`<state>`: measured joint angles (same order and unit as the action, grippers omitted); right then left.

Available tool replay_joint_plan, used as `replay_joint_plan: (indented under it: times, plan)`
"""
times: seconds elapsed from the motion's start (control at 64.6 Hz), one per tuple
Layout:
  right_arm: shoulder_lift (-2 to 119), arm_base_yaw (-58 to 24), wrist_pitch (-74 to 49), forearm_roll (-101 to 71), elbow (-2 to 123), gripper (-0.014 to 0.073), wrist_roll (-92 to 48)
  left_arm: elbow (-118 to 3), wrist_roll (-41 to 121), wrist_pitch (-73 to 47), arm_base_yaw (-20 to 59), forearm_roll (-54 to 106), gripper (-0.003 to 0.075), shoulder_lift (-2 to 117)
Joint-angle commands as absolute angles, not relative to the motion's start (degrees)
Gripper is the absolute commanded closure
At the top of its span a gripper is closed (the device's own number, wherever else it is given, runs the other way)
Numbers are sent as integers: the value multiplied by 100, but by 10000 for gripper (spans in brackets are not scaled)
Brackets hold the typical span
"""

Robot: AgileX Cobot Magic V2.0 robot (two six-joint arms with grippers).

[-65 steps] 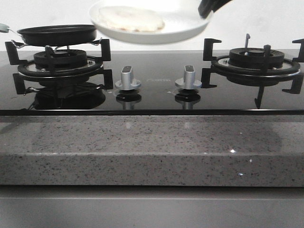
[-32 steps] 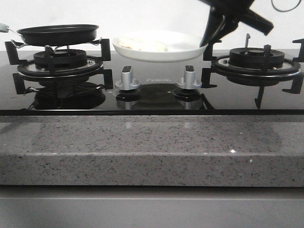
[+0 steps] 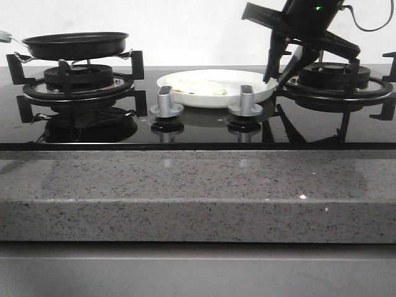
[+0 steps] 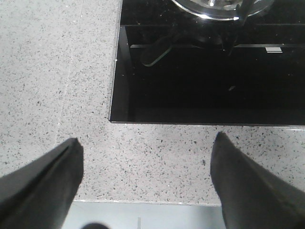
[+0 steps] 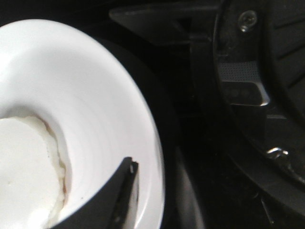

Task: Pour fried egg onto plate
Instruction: 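Lower the plate with the egg back between the knobs using the right gripper, then release the plate and raise the right gripper away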

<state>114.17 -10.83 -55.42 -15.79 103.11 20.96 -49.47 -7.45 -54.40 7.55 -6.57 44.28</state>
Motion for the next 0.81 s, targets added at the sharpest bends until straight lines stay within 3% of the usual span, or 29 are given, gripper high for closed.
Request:
replay_joint_plan:
  times: [0.0, 0.527, 0.79]
  plan:
    - [10903, -1045, -5349, -1771, 10502, 309, 2105, -5086, -819, -5090, 789, -681, 176, 4407]
    - [8952, -1112, -6461, -1844, 10444, 309, 577, -5086, -819, -5090, 789, -681, 176, 4407]
    - [7170, -1139, -6176, -1839, 8882, 309, -86, -5086, -819, -5090, 789, -681, 176, 4407]
